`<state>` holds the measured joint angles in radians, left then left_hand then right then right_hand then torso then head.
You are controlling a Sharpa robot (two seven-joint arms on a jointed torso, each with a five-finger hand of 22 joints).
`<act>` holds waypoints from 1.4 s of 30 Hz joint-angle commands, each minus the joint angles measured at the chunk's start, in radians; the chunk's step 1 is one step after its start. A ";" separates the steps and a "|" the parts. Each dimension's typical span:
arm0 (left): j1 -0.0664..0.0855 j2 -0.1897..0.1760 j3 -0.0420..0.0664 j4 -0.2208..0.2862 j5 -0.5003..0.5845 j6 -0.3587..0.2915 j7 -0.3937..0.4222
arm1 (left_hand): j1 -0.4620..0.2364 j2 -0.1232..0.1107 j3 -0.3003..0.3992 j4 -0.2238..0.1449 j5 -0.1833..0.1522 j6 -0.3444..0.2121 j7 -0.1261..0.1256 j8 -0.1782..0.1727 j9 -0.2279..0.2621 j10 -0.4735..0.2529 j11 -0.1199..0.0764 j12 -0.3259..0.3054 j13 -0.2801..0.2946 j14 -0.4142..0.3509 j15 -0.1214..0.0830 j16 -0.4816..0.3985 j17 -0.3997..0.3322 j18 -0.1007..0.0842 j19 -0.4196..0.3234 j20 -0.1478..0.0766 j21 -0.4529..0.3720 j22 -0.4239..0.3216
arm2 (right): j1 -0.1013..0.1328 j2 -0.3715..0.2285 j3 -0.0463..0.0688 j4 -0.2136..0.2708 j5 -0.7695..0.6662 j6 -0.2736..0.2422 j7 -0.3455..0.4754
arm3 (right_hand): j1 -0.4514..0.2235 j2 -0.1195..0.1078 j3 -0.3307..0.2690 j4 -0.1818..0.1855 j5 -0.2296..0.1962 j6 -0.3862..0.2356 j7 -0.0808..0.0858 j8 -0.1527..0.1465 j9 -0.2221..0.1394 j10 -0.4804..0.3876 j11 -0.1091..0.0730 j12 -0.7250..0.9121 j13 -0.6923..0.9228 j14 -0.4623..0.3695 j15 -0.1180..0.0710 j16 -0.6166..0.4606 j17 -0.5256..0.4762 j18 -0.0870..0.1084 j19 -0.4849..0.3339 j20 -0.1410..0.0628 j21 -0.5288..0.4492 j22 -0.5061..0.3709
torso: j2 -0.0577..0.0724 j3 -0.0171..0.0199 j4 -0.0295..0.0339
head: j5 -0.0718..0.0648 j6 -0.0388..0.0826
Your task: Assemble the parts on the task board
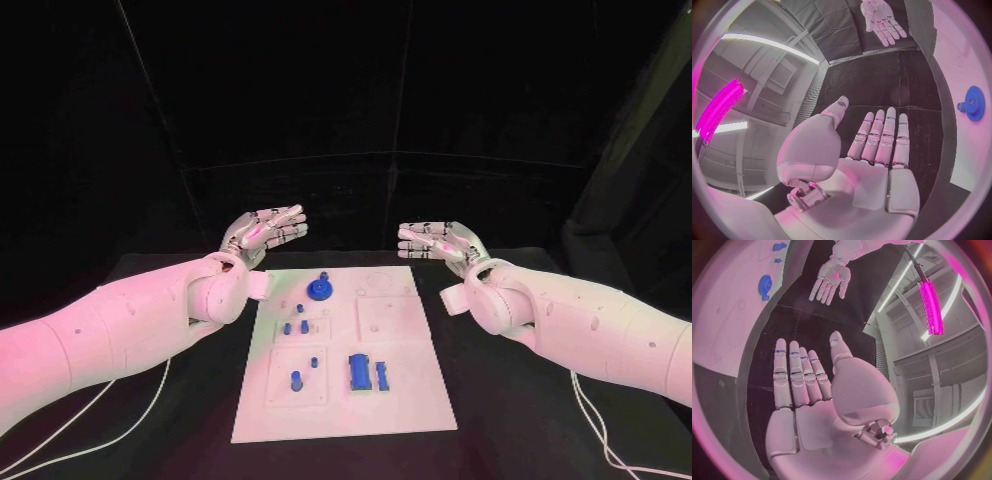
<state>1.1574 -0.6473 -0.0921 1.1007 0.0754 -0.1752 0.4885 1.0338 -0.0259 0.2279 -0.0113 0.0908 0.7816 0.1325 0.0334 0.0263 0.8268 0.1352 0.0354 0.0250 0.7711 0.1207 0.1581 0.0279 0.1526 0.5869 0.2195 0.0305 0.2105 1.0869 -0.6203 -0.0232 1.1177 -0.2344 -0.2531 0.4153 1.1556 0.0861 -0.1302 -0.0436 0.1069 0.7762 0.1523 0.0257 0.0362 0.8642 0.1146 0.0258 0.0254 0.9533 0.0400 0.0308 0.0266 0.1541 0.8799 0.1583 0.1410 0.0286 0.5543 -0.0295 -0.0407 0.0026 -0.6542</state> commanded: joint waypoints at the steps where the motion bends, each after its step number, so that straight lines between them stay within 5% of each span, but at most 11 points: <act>1: -0.007 -0.010 0.007 0.037 -0.009 -0.060 0.005 | -0.338 0.026 -0.075 0.011 -0.091 -0.256 -0.043 -0.033 -0.026 -0.271 -0.044 -0.035 -0.025 -0.252 -0.039 -0.051 -0.028 -0.050 -0.192 -0.072 -0.030 -0.069 | -0.001 -0.012 0.003 0.043 0.029 -0.064 0.015 | -0.378 -0.086 0.043 0.044 -0.035 -0.254 -0.050 -0.026 -0.036 -0.283 -0.038 -0.026 -0.025 -0.312 -0.040 -0.031 -0.027 -0.052 -0.288 -0.052 -0.047 -0.029 | -0.005 0.0142 0.0200 | -0.002 0.024; 3: -0.014 -0.018 0.013 0.067 -0.014 -0.098 0.007 | -0.393 0.026 -0.086 0.011 -0.091 -0.297 -0.051 -0.033 -0.026 -0.314 -0.051 -0.035 -0.025 -0.293 -0.046 -0.060 -0.028 -0.050 -0.223 -0.083 -0.030 -0.080 | -0.004 -0.024 0.005 0.077 0.046 -0.101 0.022 | -0.437 -0.086 0.050 0.044 -0.107 -0.293 -0.058 -0.026 -0.036 -0.327 -0.043 -0.026 -0.025 -0.361 -0.040 -0.031 -0.027 -0.051 -0.333 -0.060 -0.054 -0.029 | -0.007 0.0210 0.0292 | -0.002 0.037; 4: -0.018 -0.023 0.016 0.085 -0.017 -0.119 0.008 | -0.419 0.026 -0.093 0.011 -0.091 -0.317 -0.054 -0.033 -0.026 -0.336 -0.055 -0.035 -0.025 -0.313 -0.049 -0.064 -0.028 -0.057 -0.238 -0.089 -0.030 -0.085 | -0.006 -0.031 0.006 0.096 0.056 -0.123 0.026 | -0.465 -0.086 0.053 0.044 -0.107 -0.312 -0.061 -0.026 -0.036 -0.348 -0.115 -0.026 -0.025 -0.384 -0.040 -0.031 -0.027 -0.058 -0.354 -0.064 -0.057 -0.029 | -0.008 0.0237 0.0328 | -0.002 0.043; 5: -0.022 -0.028 0.020 0.104 -0.019 -0.142 0.009 | -0.442 0.026 -0.097 0.011 -0.091 -0.334 -0.057 -0.033 -0.026 -0.354 -0.058 -0.035 -0.025 -0.330 -0.121 -0.067 -0.028 -0.061 -0.251 -0.094 -0.030 -0.090 | -0.008 -0.039 0.007 0.117 0.067 -0.146 0.031 | -0.493 -0.086 0.056 0.044 -0.107 -0.331 -0.065 -0.026 -0.036 -0.369 -0.115 -0.026 -0.025 -0.407 -0.040 -0.031 -0.027 -0.062 -0.376 -0.067 -0.060 -0.029 | -0.009 0.0258 0.0357 | -0.002 0.047; 10: -0.053 -0.066 0.046 0.234 -0.039 -0.304 0.017 | -0.557 0.026 -0.123 0.011 -0.091 -0.421 -0.133 -0.033 -0.026 -0.445 -0.135 -0.035 -0.025 -0.416 -0.121 -0.085 -0.028 -0.072 -0.316 -0.118 -0.030 -0.113 | -0.020 -0.091 0.014 0.262 0.139 -0.306 0.063 | -0.616 -0.086 0.130 0.044 -0.107 -0.414 -0.082 -0.026 -0.036 -0.461 -0.115 -0.026 -0.025 -0.509 -0.040 -0.031 -0.027 -0.073 -0.469 -0.084 -0.141 -0.029 | -0.010 0.0295 0.0407 | -0.003 0.054; 11: -0.058 -0.073 0.051 0.259 -0.043 -0.335 0.019 | -0.570 0.026 -0.126 0.011 -0.091 -0.431 -0.133 -0.033 -0.026 -0.456 -0.135 -0.035 -0.025 -0.425 -0.121 -0.086 -0.028 -0.072 -0.324 -0.121 -0.030 -0.116 | -0.023 -0.100 0.015 0.287 0.151 -0.333 0.068 | -0.632 -0.086 0.130 0.044 -0.107 -0.424 -0.152 -0.026 -0.036 -0.472 -0.115 -0.026 -0.025 -0.522 -0.040 -0.031 -0.027 -0.073 -0.481 -0.086 -0.141 -0.029 | -0.010 0.0295 0.0407 | -0.003 0.054; 14: -0.076 -0.094 0.065 0.334 -0.055 -0.427 0.023 | -0.626 0.026 -0.138 0.011 -0.091 -0.474 -0.133 -0.033 -0.026 -0.501 -0.135 -0.035 -0.025 -0.467 -0.121 -0.158 -0.028 -0.082 -0.355 -0.133 -0.030 -0.127 | -0.028 -0.125 0.018 0.355 0.186 -0.410 0.083 | -0.693 -0.086 0.130 0.044 -0.107 -0.465 -0.152 -0.026 -0.036 -0.519 -0.115 -0.026 -0.025 -0.572 -0.040 -0.031 -0.027 -0.080 -0.528 -0.158 -0.141 -0.029 | -0.010 0.0295 0.0407 | -0.003 0.054; 15: -0.081 -0.100 0.069 0.354 -0.058 -0.452 0.025 | -0.643 0.026 -0.141 0.011 -0.091 -0.486 -0.133 -0.033 -0.026 -0.514 -0.135 -0.035 -0.025 -0.479 -0.121 -0.158 -0.028 -0.153 -0.365 -0.136 -0.030 -0.131 | -0.030 -0.131 0.019 0.373 0.195 -0.429 0.087 | -0.712 -0.086 0.130 0.044 -0.107 -0.478 -0.152 -0.026 -0.036 -0.533 -0.115 -0.026 -0.025 -0.588 -0.040 -0.031 -0.027 -0.084 -0.542 -0.158 -0.141 -0.029 | -0.010 0.0295 0.0407 | -0.003 0.054; 16: -0.087 -0.108 0.075 0.381 -0.062 -0.486 0.026 | -0.662 0.026 -0.146 0.011 -0.091 -0.501 -0.133 -0.033 -0.026 -0.530 -0.135 -0.035 -0.025 -0.494 -0.121 -0.158 -0.028 -0.153 -0.376 -0.141 -0.030 -0.135 | -0.032 -0.139 0.020 0.396 0.206 -0.455 0.092 | -0.737 -0.086 0.130 0.044 -0.107 -0.495 -0.152 -0.026 -0.036 -0.551 -0.115 -0.026 -0.025 -0.609 -0.040 -0.031 -0.027 -0.154 -0.561 -0.158 -0.141 -0.029 | -0.010 0.0295 0.0407 | -0.003 0.054; 19: -0.097 -0.120 0.083 0.424 -0.068 -0.538 0.029 | -0.704 0.026 -0.154 0.011 -0.091 -0.532 -0.133 -0.033 -0.026 -0.564 -0.135 -0.035 -0.025 -0.525 -0.121 -0.158 -0.028 -0.153 -0.400 -0.219 -0.030 -0.211 | -0.035 -0.152 0.022 0.430 0.223 -0.493 0.100 | -0.784 -0.086 0.130 0.044 -0.107 -0.527 -0.152 -0.026 -0.036 -0.587 -0.115 -0.026 -0.025 -0.648 -0.040 -0.031 -0.027 -0.154 -0.598 -0.158 -0.141 -0.029 | -0.010 0.0295 0.0407 | -0.003 0.054; 42: -0.107 -0.133 0.092 0.469 -0.075 -0.595 0.031 | -0.904 0.026 -0.228 0.011 -0.091 -0.683 -0.133 -0.033 -0.026 -0.723 -0.135 -0.035 -0.025 -0.674 -0.121 -0.158 -0.028 -0.153 -0.509 -0.219 -0.030 -0.211 | -0.037 -0.160 0.023 0.452 0.234 -0.517 0.105 | -1.007 -0.086 0.130 0.044 -0.107 -0.677 -0.152 -0.026 -0.036 -0.754 -0.115 -0.026 -0.025 -0.831 -0.040 -0.031 -0.027 -0.154 -0.768 -0.158 -0.141 -0.029 | -0.010 0.0295 0.0407 | -0.003 0.054</act>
<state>1.0485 -0.7797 -0.0015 1.5680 0.0153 -0.7573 0.4984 0.1760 0.0005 0.0079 0.0000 0.0038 0.1338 -0.0002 0.0041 0.0010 0.1425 -0.0019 0.0068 0.0015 0.1357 0.0001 0.0069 0.0009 0.0216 0.1042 0.0018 0.0040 0.0028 1.0482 -0.7798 -0.0012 1.5674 -0.0024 -0.7578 0.5035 0.2022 0.0003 -0.0059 -0.0003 0.0064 0.1366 -0.0011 0.0039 0.0012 0.1530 -0.0015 0.0037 0.0016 0.1666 -0.0003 0.0047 0.0013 0.0121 0.1542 0.0005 0.0067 0.0017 0.5442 0.0000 0.0000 0.0000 -0.5998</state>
